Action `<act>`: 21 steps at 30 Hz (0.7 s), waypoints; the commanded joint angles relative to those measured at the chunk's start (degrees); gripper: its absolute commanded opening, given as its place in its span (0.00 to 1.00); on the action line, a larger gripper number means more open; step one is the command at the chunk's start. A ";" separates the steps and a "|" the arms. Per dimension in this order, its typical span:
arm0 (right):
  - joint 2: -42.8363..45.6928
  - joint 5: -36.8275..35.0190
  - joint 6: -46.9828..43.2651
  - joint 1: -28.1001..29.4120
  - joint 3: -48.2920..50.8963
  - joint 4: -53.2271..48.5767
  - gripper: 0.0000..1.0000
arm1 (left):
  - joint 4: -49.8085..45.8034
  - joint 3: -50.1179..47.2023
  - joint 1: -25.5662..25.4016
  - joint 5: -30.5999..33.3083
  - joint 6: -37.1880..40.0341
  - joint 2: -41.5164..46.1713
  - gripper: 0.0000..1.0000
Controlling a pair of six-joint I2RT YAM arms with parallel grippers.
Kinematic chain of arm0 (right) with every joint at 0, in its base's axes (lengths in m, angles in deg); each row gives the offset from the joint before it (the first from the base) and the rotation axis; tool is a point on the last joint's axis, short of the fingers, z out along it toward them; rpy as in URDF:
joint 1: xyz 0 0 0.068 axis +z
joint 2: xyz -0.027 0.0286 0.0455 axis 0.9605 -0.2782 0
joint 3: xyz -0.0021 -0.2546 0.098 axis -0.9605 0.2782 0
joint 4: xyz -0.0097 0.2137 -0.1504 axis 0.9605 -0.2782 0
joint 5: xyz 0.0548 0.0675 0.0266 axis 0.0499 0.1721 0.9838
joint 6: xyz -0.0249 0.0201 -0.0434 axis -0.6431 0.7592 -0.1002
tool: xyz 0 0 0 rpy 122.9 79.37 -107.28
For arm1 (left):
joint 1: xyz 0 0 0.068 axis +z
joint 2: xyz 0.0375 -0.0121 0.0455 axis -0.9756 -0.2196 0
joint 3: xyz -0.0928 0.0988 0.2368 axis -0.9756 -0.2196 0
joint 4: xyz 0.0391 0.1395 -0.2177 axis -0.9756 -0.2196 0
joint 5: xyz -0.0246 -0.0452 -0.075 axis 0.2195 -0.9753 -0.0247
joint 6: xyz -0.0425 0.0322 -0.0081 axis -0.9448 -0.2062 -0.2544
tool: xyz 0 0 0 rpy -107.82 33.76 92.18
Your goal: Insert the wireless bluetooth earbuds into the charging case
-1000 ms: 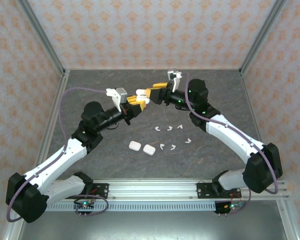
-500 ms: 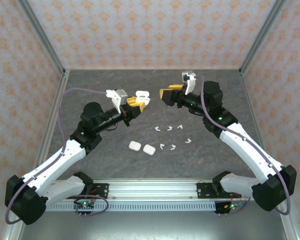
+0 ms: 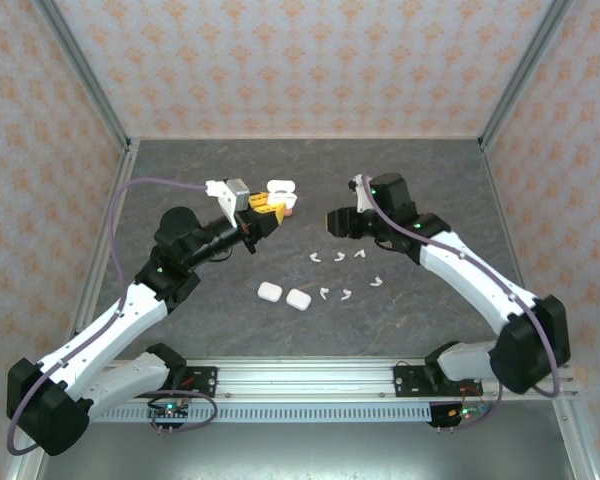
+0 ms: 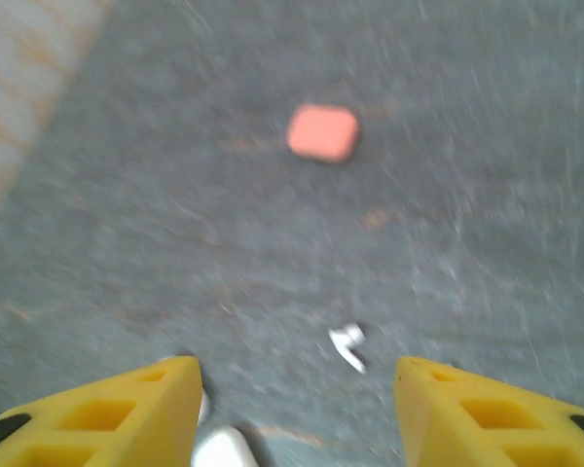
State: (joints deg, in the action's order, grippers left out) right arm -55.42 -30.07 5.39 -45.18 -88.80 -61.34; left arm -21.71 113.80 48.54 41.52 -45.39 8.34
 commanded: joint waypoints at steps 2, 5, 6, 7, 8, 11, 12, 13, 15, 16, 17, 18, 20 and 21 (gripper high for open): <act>-4.97 -3.50 -0.88 -0.36 -1.87 -5.63 0.53 | 1.30 -0.65 -0.21 1.04 1.14 0.84 0.00; -8.15 -3.24 -0.27 -0.35 -2.26 -4.80 0.51 | 1.11 -0.86 -0.20 1.13 1.18 1.01 0.00; -9.37 -2.07 -0.14 -0.32 -2.50 -4.32 0.50 | 1.16 -0.98 -0.20 1.19 1.13 1.06 0.00; -10.44 -1.13 -0.14 -0.21 -2.64 -3.92 0.50 | 1.15 -0.92 -0.26 1.22 1.18 1.10 0.00; -11.54 -0.44 -0.14 -0.03 -2.86 -3.41 0.49 | 1.15 -0.99 -0.22 1.26 1.16 1.03 0.00; -15.14 -0.07 -0.44 0.92 -3.91 -2.39 0.47 | 1.37 -1.15 -0.21 1.21 0.98 1.07 0.00; -16.41 -0.24 -0.64 1.41 -4.63 -2.17 0.47 | 1.50 -1.15 -0.22 1.22 1.02 1.09 0.00; -17.54 -0.56 -0.96 1.90 -5.22 -2.17 0.46 | 1.49 -1.24 -0.23 1.28 0.87 1.06 0.00; -20.42 -1.66 -2.06 3.12 -7.40 -2.42 0.45 | 1.51 -1.33 -0.23 1.32 0.79 1.10 0.00; -21.74 -2.16 -2.57 3.55 -8.55 -2.84 0.44 | 1.50 -1.29 -0.22 1.31 0.76 1.12 0.00; -23.46 -2.67 -3.32 4.08 -9.87 -3.45 0.42 | 1.50 -1.32 -0.22 1.28 0.69 1.18 0.00; -24.92 -2.96 -3.88 4.46 -11.13 -3.88 0.41 | 1.40 -1.29 -0.23 1.30 0.61 1.23 0.00; -28.04 -3.75 -4.81 5.39 -13.76 -5.00 0.41 | 1.02 -1.27 -0.19 1.30 0.60 1.58 0.00; -29.39 -4.09 -5.22 5.78 -14.96 -5.49 0.41 | 0.77 -1.34 -0.20 1.34 0.65 1.84 0.00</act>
State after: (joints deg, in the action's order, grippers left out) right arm -82.20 -31.82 2.63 -40.39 -100.38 -64.79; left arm -21.84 113.06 48.54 41.74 -45.42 8.58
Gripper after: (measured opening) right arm 0.411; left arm 0.193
